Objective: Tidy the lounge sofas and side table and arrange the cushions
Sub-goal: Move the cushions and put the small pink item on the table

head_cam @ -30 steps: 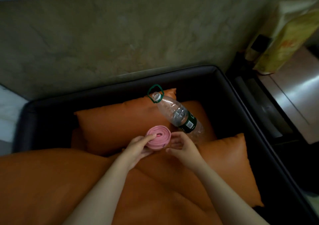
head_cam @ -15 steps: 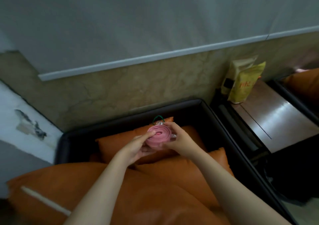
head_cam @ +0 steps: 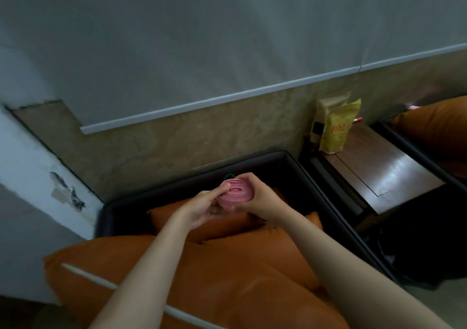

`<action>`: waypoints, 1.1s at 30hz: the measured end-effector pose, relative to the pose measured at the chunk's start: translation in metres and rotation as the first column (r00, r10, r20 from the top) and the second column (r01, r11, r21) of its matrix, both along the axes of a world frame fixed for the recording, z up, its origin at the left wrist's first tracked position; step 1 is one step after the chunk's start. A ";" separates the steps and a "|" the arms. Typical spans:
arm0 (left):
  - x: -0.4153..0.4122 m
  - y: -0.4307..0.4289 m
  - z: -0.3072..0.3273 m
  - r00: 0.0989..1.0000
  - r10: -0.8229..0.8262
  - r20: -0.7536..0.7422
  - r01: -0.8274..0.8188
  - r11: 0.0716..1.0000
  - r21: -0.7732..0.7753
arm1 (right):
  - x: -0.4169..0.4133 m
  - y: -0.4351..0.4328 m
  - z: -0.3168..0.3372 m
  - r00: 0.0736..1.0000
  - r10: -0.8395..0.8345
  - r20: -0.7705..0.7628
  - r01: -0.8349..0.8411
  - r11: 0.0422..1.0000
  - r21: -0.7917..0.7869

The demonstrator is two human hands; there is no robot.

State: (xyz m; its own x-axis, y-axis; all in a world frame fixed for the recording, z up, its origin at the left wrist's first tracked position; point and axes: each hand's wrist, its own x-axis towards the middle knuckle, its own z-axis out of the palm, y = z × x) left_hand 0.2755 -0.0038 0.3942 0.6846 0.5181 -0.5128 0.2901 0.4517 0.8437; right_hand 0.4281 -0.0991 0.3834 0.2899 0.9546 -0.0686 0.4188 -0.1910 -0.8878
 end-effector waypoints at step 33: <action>0.081 -0.150 0.019 0.985 -0.173 -0.001 0.172 0.983 0.066 | 0.055 -0.178 0.018 0.975 -0.208 -0.079 0.212 0.976 0.052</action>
